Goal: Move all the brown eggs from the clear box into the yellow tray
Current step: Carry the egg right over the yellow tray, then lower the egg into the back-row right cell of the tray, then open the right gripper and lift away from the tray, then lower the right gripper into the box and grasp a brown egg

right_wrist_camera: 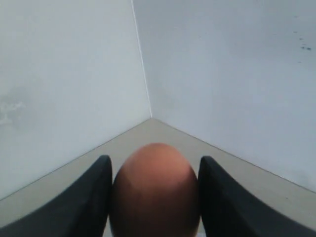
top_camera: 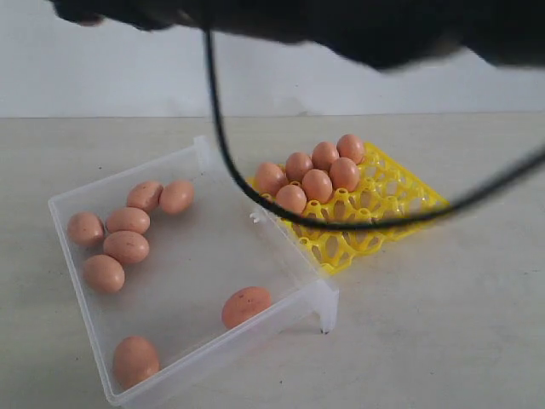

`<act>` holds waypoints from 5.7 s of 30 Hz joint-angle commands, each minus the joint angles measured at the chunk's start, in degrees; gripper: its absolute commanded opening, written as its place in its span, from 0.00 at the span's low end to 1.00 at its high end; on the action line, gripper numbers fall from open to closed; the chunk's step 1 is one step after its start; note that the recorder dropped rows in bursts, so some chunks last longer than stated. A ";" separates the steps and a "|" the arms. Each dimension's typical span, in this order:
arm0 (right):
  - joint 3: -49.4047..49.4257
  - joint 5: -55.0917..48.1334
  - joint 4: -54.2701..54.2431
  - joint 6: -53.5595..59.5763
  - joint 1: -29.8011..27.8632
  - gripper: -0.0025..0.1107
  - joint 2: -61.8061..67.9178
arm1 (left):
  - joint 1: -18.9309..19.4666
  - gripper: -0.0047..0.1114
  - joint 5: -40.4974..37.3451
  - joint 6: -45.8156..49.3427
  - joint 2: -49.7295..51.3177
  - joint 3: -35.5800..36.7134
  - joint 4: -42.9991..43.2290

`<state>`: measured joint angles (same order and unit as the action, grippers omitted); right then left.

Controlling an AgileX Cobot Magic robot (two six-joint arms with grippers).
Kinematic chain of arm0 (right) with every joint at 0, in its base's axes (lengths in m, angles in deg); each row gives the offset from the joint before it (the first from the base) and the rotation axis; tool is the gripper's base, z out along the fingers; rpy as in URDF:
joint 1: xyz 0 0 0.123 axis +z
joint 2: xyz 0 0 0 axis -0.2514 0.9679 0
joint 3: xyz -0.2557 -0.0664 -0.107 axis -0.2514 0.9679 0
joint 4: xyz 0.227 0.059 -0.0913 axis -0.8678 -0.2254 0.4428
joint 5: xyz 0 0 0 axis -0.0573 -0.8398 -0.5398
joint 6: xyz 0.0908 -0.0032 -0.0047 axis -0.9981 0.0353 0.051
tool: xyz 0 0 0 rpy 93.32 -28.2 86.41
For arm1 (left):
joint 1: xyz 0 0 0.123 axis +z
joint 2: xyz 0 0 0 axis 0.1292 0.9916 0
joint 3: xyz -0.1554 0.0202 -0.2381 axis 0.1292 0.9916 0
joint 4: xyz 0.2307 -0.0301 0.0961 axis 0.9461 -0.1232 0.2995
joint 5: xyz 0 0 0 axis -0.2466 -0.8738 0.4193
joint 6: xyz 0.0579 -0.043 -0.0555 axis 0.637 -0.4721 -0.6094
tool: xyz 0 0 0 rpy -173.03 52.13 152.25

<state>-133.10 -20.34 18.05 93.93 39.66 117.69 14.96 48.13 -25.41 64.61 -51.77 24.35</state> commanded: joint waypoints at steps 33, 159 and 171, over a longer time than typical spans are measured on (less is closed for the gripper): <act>2.61 32.48 118.76 -78.98 -51.19 0.02 24.72 | -0.19 0.00 0.00 0.03 -0.17 -0.24 -0.31; -26.76 -63.14 -3.13 -2.68 -1.65 0.57 41.37 | -0.19 0.00 0.00 0.03 -0.17 -0.24 -0.31; -26.76 -60.91 -3.47 -3.79 -1.65 0.25 44.07 | -0.19 0.00 0.00 0.03 -0.17 -0.24 -0.31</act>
<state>-159.98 -81.77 13.79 89.84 38.10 160.61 14.96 48.13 -25.41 64.61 -51.77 24.35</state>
